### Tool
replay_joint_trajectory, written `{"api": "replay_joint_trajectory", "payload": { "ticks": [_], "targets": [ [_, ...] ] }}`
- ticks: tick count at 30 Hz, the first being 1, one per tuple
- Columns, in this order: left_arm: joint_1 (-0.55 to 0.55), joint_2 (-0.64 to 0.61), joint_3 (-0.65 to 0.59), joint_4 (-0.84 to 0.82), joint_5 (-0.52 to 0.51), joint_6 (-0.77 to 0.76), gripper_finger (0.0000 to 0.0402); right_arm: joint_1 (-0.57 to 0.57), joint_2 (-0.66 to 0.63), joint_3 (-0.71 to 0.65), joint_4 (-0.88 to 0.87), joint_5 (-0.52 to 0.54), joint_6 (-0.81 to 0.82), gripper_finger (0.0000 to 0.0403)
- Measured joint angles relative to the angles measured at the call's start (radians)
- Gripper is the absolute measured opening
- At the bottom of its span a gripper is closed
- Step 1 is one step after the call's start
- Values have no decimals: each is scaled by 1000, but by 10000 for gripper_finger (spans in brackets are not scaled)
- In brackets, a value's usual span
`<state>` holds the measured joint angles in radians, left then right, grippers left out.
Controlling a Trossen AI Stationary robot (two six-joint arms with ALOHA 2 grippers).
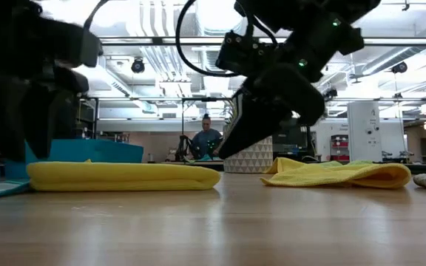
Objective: Fold microfiber towels
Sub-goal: Fold the left yellow towel
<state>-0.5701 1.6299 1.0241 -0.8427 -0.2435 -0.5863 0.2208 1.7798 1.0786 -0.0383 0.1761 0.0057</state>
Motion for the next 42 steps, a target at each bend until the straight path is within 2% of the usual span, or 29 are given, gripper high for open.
{"api": "replay_joint_trajectory", "payload": {
  "ticks": [4,10,12,14,16,18,20,23,31,37,42],
  "targets": [
    [2,-61,-2,-18,-11,17,135,-40,3,-8,68,0,-7,8],
    [17,-93,-37,41,-156,7,115,-79,14,-35,263,-62,-12,8],
    [33,-93,-65,35,-189,-75,105,-97,20,-36,286,-64,30,8],
    [66,-98,-92,32,-190,-225,100,-126,21,-30,268,-70,126,9],
    [106,-117,-109,18,-148,-369,99,-153,19,-21,237,-113,206,12],
    [140,-142,-119,23,-57,-449,100,-169,15,-19,220,-155,267,20],
    [163,-173,-132,22,-18,-522,107,-171,15,-19,222,-176,311,34],
    [183,-232,-153,26,-17,-611,126,-174,15,-19,221,-183,362,64],
    [204,-350,-250,73,-24,-912,212,-176,15,-19,152,-180,548,159],
    [208,-317,-327,271,-26,-954,242,-180,15,-19,120,-180,615,214],
    [212,-254,-330,308,-31,-950,244,-181,16,-29,113,-180,638,240]
  ]
}}
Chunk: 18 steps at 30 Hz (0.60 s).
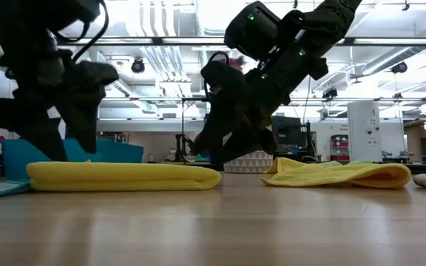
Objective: Fold microfiber towels
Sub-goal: Fold the left yellow towel
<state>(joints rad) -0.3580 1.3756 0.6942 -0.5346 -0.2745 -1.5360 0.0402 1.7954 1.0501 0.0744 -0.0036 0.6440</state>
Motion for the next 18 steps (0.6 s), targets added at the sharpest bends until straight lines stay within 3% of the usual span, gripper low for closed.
{"api": "replay_joint_trajectory", "payload": {
  "ticks": [13,18],
  "targets": [
    [0,51,1,7,1,32,244,0,70,-10,68,2,47,246],
    [0,51,1,7,1,34,244,-2,82,-10,128,-2,37,229]
  ]
}}
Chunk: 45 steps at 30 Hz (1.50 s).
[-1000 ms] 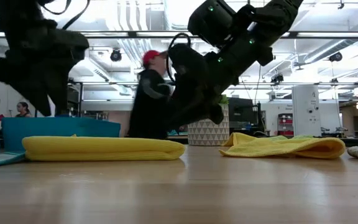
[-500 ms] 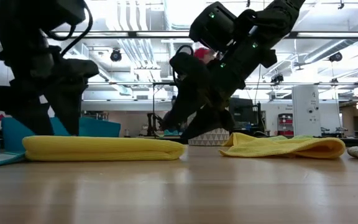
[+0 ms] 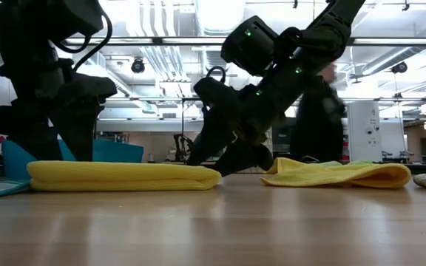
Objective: Fold microfiber towels
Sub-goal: Fold the left yellow towel
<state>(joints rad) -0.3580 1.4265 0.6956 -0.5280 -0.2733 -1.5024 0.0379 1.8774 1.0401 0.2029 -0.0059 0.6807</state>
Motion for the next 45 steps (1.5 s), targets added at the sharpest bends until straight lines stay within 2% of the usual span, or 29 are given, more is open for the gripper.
{"api": "replay_joint_trajectory", "payload": {
  "ticks": [4,13,19,23,28,34,38,45],
  "targets": [
    [0,0,0,0,-1,0,244,-8,8,0,24,-2,-1,182],
    [0,-2,1,19,-2,72,244,-22,33,0,24,-16,-59,21],
    [0,-8,28,19,-1,191,244,-52,-28,17,-135,-27,-139,11],
    [-1,-8,54,39,-1,397,244,-75,-66,65,-334,-24,-241,10],
    [-13,-5,40,172,11,638,244,-96,-71,173,-583,-21,-358,9],
    [-17,22,27,209,21,725,244,-109,-69,314,-821,-8,-459,9],
    [-17,73,17,301,20,801,244,-115,-69,393,-916,35,-481,9],
    [-7,171,16,461,1,904,244,-117,-69,454,-921,33,-411,9]
  ]
}}
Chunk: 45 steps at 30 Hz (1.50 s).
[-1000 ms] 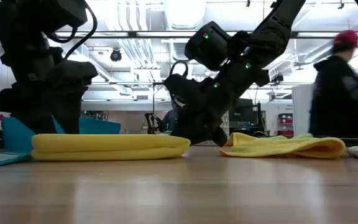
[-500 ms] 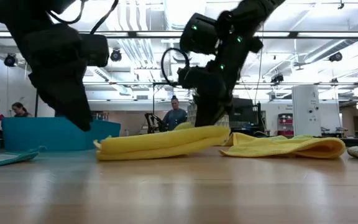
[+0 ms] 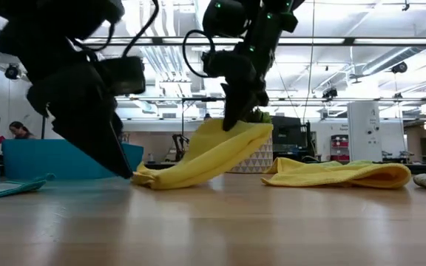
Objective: Fold microfiber towels
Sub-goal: Fold the left yellow towel
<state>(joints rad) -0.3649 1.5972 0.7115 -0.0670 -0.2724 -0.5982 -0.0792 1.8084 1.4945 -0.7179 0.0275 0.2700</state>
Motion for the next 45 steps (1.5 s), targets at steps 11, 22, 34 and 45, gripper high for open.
{"api": "replay_joint_trajectory", "payload": {
  "ticks": [11,22,34,45],
  "targets": [
    [14,14,-86,187,-25,7,244,36,31,-5,124,-3,107,9],
    [14,12,-138,282,-25,3,244,54,100,1,305,-32,205,9],
    [14,12,-144,293,-29,3,244,74,189,1,478,-92,258,9],
    [14,15,-146,296,-35,7,244,74,206,0,547,-91,278,10]
  ]
}}
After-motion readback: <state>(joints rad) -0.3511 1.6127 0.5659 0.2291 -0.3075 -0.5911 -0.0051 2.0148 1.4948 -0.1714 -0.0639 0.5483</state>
